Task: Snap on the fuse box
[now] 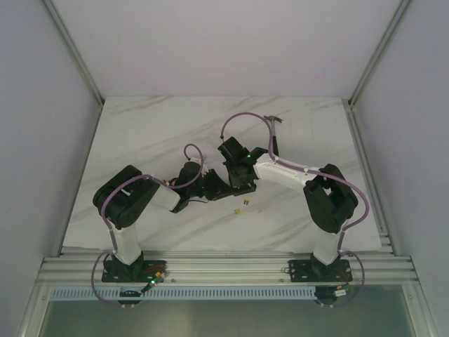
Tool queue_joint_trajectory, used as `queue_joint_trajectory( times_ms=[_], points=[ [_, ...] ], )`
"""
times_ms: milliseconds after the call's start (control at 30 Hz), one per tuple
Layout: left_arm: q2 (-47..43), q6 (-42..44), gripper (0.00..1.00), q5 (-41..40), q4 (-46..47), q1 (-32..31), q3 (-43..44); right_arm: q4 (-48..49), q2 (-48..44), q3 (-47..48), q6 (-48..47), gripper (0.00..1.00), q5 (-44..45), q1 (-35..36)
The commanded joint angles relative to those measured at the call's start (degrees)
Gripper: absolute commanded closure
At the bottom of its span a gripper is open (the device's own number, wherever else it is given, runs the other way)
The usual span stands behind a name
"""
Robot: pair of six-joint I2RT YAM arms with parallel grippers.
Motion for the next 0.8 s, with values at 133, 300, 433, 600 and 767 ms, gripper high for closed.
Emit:
queue_joint_trajectory(
  times_ms=[133, 300, 433, 600, 767],
  points=[
    [2.07, 0.22, 0.73, -1.20, -2.44, -0.52, -0.08, -6.28, 2.85, -1.83, -0.26, 0.99, -2.86, 0.17],
    [1.92, 0.17, 0.73, -1.42, -2.35, -0.50, -0.20, -8.42, 4.62, -3.93, -0.06, 1.00, -3.50, 0.89],
    [2.04, 0.12, 0.73, -1.51, -2.35, -0.59, -0.35, -8.84, 5.26, -5.92, 0.17, 1.00, -4.60, 1.89],
    [2.23, 0.03, 0.73, -1.64, -2.35, -0.58, -0.31, -8.60, 5.78, -7.86, 0.38, 1.00, -5.08, 2.39],
    [2.23, 0.03, 0.73, -1.60, -2.31, -0.59, -0.33, -7.92, 7.88, -7.16, 0.21, 1.00, -3.77, 2.38]
  ],
)
